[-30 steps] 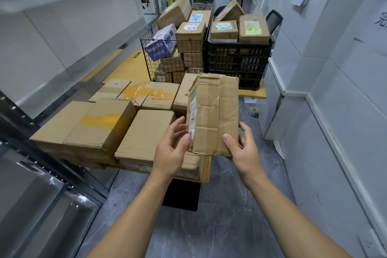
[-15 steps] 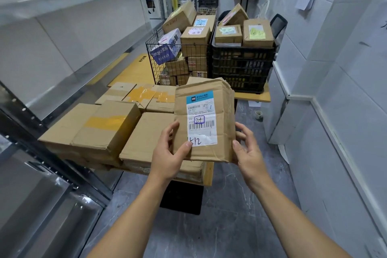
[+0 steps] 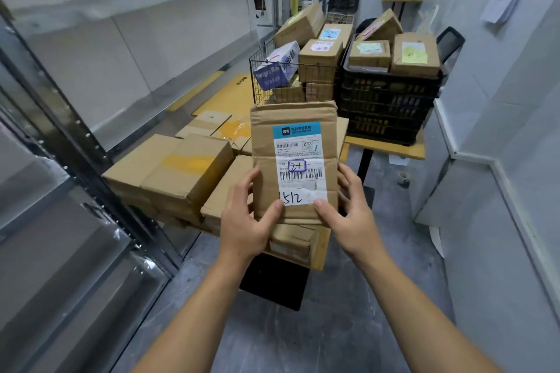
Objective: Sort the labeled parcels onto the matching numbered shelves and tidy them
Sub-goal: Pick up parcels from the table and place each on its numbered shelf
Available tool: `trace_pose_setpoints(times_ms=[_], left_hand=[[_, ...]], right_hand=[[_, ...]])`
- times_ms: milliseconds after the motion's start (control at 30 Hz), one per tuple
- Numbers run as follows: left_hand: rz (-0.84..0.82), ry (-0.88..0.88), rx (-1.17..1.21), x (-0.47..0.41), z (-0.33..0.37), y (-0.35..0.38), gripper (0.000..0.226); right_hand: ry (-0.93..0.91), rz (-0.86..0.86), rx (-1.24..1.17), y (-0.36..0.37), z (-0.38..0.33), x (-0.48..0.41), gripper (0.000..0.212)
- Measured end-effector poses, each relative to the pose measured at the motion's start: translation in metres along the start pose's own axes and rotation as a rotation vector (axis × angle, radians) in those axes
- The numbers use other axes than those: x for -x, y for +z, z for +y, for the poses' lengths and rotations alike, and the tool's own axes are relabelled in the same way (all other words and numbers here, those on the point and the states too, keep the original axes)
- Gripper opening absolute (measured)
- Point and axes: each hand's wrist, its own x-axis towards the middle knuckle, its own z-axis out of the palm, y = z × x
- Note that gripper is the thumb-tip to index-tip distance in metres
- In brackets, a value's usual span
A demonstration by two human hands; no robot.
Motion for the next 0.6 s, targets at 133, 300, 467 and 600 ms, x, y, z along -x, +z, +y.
trace_pose_setpoints(times_ms=[133,300,467,600], left_hand=[[0.098,0.003,-0.035,0.004,-0.003,-0.025,0.066],[0.186,-0.007,-0.128,0.013,-0.003,-0.066,0.067],[0.252,0.015,-0.251,0.020,-0.005,-0.119,0.069],[0.312,-0.038,-0.296,0.042,-0.002,-0.175,0.068]], right_hand=[[-0.030,-0.053,-0.056,0.030,-0.006,-0.008,0.070],[-0.056,-0.098,-0.124,0.075,-0.016,-0.011,0.068],[-0.090,-0.172,-0.178,0.127,-0.037,-0.003,0.069],[-0.074,-0.262,-0.234,0.178,-0.053,0.012,0.067]])
